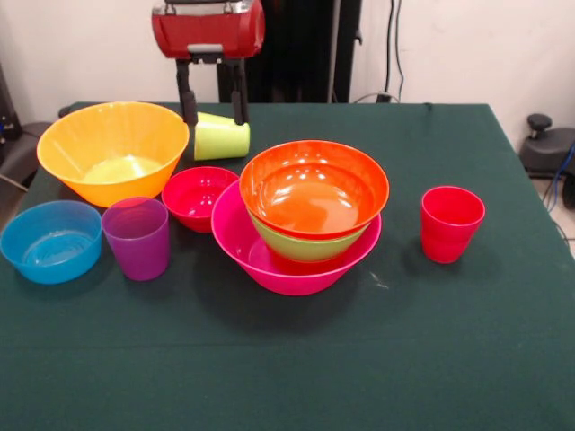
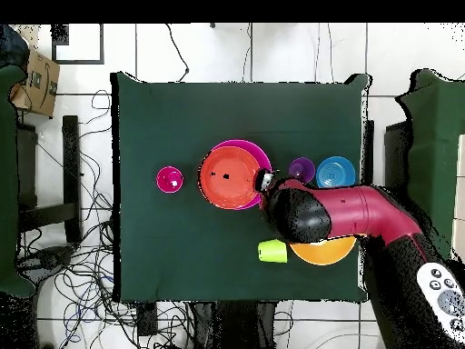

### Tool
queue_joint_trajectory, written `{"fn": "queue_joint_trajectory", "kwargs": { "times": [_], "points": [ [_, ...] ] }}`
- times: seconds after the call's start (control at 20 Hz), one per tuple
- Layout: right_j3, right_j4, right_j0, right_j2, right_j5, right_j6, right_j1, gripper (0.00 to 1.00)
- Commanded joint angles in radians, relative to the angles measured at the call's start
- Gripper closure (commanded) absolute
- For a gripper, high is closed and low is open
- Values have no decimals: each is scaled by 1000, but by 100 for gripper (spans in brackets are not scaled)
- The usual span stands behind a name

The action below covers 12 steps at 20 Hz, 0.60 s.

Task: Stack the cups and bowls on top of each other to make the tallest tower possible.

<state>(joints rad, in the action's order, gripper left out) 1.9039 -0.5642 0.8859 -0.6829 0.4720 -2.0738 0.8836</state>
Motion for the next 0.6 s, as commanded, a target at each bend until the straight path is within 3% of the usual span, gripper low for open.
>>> {"fn": "queue_joint_trajectory", "kwargs": {
  "times": [0.05,0.3,0.6],
  "points": [
    [84,41,-80,-27,130,63,74,0],
    [77,47,-122,-2,136,37,87,0],
    [58,41,-119,12,131,60,63,0]
  ]
}}
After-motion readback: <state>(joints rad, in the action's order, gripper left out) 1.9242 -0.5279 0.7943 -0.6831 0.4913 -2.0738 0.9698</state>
